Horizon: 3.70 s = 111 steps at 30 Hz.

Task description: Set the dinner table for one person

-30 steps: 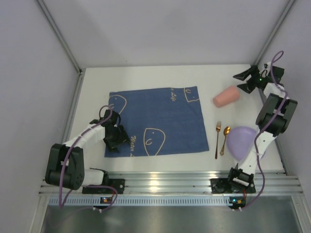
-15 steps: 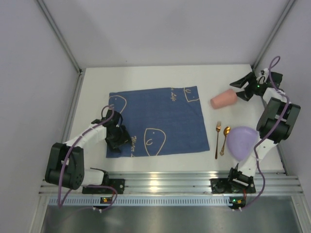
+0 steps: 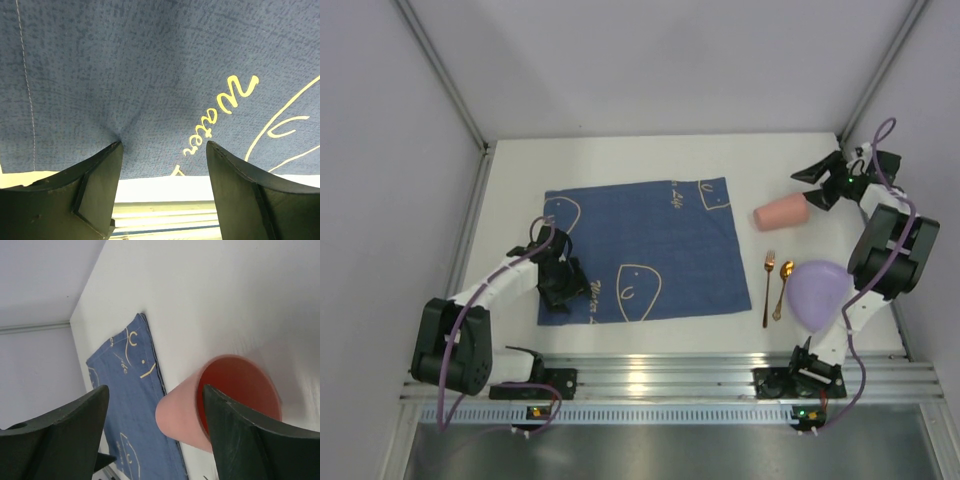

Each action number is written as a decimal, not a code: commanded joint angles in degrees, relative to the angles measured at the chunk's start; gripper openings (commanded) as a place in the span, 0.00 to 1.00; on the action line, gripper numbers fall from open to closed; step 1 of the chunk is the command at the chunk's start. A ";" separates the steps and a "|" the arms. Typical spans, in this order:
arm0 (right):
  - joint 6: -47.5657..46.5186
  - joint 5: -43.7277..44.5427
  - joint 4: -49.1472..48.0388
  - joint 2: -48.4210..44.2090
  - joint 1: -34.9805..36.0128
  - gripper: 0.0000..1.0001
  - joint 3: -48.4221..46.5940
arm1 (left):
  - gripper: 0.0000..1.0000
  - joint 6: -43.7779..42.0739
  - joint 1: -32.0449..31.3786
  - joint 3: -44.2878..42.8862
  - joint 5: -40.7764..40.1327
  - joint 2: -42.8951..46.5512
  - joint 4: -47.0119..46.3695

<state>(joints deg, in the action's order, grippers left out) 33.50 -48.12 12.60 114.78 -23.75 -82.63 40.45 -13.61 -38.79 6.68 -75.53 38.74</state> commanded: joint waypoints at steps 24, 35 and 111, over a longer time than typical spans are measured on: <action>-11.16 17.68 17.86 -17.58 11.43 0.00 9.45 | 0.73 -1.60 -0.28 -1.91 2.73 -1.91 -3.67; -14.42 51.07 51.89 -5.47 41.64 0.00 -35.92 | 0.83 -5.46 -0.28 -7.27 0.80 -1.73 -0.34; -8.10 53.12 41.01 -26.83 11.53 0.81 13.03 | 0.86 -15.40 -43.44 -56.68 11.52 -37.78 -7.01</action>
<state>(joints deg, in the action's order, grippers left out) 25.12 2.72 58.67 83.81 -11.44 -64.01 25.23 -57.32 -98.26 19.94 -120.09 34.44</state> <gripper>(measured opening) 0.822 0.860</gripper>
